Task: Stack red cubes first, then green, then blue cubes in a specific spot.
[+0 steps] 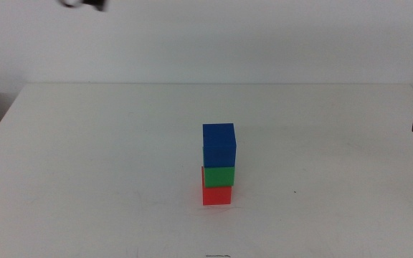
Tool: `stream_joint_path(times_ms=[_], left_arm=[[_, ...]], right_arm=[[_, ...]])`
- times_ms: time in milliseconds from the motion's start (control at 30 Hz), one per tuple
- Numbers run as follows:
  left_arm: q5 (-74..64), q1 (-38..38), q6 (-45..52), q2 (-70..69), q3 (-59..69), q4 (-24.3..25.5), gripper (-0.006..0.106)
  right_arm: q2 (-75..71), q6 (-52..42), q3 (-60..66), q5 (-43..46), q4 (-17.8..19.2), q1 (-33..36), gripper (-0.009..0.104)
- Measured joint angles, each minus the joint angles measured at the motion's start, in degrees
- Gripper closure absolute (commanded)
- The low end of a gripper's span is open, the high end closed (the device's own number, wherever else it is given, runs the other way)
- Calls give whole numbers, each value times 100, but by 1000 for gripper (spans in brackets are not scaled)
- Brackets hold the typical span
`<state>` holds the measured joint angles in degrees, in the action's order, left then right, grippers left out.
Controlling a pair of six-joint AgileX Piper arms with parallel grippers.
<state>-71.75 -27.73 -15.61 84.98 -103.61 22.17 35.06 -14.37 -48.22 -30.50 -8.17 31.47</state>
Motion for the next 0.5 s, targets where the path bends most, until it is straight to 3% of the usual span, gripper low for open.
stream_joint_path(times_ms=[333, 500], left_arm=[[1065, 2019, 1336, -1348, 956, -880, 7], [1096, 2509, 1639, -1710, 1108, -1313, 7]], right_arm=[[0, 0, 0, 0, 0, 0, 13], [0, 0, 0, 0, 0, 0, 13]])
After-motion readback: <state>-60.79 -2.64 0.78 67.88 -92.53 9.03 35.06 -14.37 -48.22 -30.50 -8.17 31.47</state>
